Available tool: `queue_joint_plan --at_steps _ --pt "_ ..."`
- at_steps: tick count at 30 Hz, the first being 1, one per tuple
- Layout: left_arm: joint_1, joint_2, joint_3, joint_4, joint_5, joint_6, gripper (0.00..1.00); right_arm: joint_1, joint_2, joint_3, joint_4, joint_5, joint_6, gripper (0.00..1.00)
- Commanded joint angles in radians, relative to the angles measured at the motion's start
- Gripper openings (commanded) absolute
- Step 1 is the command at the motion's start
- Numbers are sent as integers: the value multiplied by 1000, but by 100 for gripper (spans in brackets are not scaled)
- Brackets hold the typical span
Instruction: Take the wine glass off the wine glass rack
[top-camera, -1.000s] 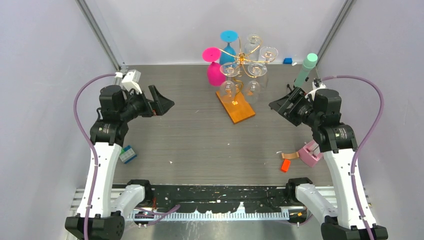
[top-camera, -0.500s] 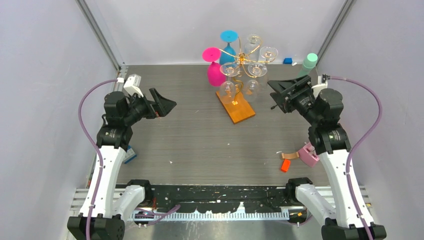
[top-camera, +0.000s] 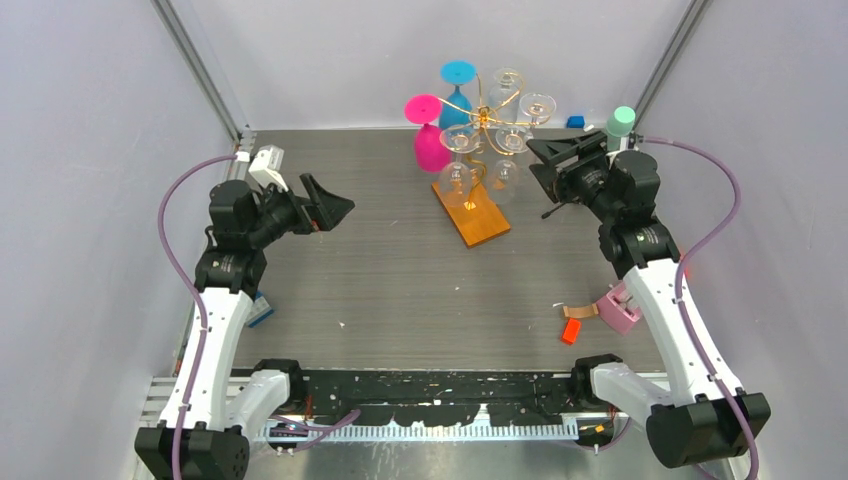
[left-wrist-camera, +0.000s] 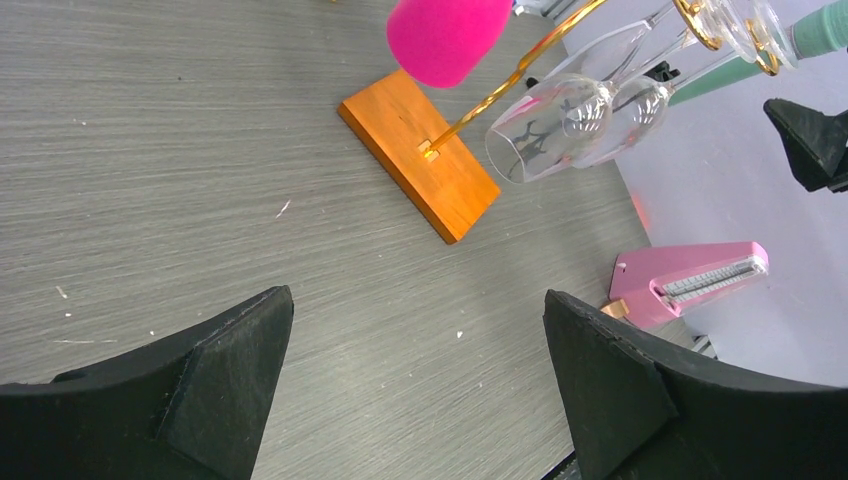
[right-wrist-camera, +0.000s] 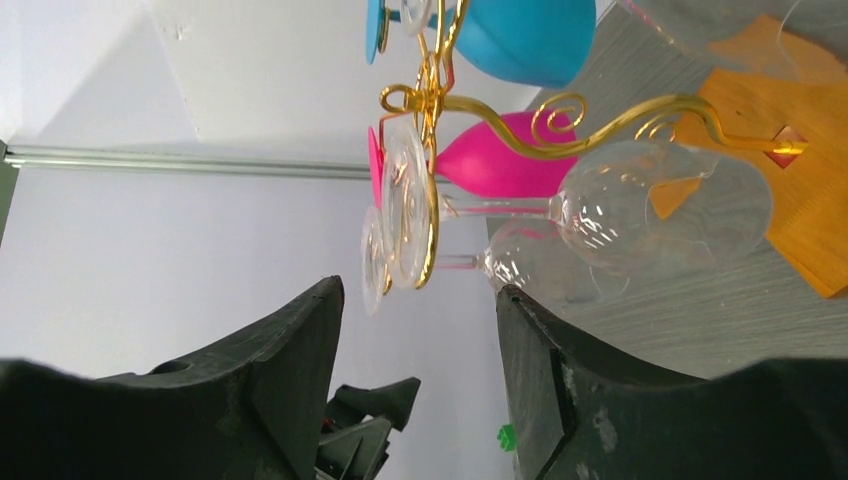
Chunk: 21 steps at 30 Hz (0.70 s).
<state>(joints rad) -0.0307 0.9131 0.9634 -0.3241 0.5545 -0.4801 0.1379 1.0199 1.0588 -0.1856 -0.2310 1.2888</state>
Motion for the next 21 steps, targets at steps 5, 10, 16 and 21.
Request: queue_joint_plan --at_steps 5,10,16,21 --pt "-3 -14 -5 53 12 15 100 6 101 108 65 107 -18 54" --pt "-3 -14 3 43 3 25 100 11 145 135 91 106 -22 44" --pt "-3 -24 -9 30 -14 35 100 14 172 144 98 78 -17 34" --pt "-3 -30 -7 18 -24 45 100 19 184 145 113 65 -4 30"
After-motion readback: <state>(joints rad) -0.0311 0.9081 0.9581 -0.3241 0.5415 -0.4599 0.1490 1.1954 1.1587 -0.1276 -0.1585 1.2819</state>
